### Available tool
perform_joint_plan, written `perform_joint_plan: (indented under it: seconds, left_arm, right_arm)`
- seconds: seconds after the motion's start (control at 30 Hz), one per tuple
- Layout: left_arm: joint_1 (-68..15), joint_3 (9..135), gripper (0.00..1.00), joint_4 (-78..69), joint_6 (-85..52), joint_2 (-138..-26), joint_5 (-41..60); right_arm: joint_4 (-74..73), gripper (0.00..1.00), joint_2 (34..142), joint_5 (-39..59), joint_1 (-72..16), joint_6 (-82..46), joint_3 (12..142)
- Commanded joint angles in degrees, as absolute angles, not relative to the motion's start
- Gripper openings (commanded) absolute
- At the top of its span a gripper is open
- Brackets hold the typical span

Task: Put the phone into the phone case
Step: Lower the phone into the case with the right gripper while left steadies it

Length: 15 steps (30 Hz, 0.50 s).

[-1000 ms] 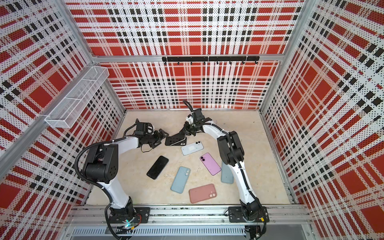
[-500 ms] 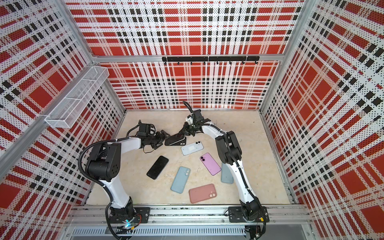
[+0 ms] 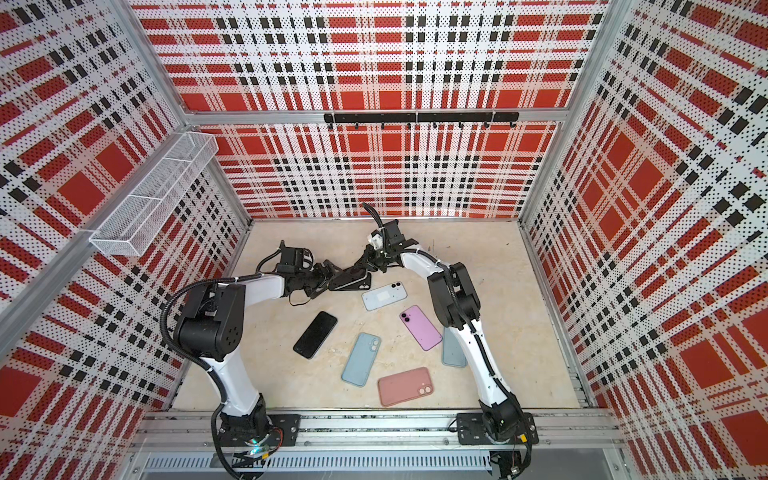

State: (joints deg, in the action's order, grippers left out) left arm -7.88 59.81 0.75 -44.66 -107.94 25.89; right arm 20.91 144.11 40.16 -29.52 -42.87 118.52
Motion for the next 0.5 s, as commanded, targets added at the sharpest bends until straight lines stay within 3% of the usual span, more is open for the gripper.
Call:
perform_joint_plan:
  seconds: [0.0, 0.47]
  left_arm:
    - [-8.8, 60.4, 0.91, 0.0, -45.5, -109.7, 25.7]
    - [-9.1, 60.1, 0.91, -0.9, -46.0, -109.4, 25.9]
  right_arm:
    - [21.8, 0.12, 148.3, 33.7, -30.6, -41.7, 119.0]
    - [24.0, 0.19, 149.4, 32.2, -30.8, -40.6, 121.7]
